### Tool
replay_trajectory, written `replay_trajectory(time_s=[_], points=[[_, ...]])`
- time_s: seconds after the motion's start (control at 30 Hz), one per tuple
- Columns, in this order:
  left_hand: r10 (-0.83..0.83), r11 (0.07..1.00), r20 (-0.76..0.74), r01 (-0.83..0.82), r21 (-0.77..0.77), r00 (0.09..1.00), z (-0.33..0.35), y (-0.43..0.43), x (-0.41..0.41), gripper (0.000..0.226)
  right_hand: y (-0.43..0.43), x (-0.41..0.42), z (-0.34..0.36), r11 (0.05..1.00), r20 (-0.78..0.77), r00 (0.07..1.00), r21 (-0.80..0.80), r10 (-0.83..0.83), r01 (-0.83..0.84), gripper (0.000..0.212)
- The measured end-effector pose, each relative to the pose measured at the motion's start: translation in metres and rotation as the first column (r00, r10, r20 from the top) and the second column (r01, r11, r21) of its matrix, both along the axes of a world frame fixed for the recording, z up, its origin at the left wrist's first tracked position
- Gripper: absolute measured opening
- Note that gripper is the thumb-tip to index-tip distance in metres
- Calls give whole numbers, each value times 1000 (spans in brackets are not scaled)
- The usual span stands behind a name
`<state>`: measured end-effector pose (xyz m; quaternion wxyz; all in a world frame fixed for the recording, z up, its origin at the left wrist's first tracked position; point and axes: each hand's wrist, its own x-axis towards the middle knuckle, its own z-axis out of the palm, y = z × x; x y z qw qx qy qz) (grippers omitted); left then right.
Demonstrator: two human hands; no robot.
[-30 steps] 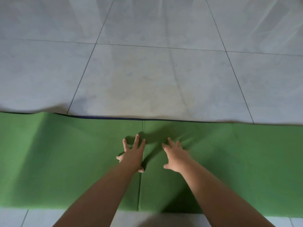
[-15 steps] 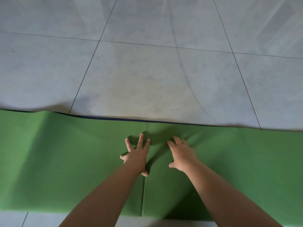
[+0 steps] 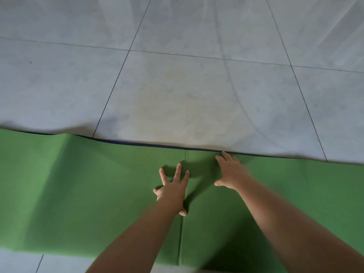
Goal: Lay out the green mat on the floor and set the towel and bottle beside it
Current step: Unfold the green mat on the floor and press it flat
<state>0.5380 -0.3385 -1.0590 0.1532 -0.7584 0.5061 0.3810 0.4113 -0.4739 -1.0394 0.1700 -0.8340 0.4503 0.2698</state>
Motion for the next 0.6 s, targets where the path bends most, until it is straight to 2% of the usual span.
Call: replay_trajectory(time_s=[0.33, 0.4, 0.6], points=[[2, 1000, -4, -2, 0, 1000, -3, 1, 1, 124, -8, 15, -6, 1000, -52, 998, 0, 24, -24, 107], [2, 1000, -7, -2, -2, 1000, -2, 0, 2, 123, -10, 17, -5, 1000, -32, 999, -16, 23, -24, 102], [-18, 1000, 3, 18, -20, 1000, -2, -1, 3, 124, -19, 21, 12, 998, 28, 999, -57, 33, -32, 70]])
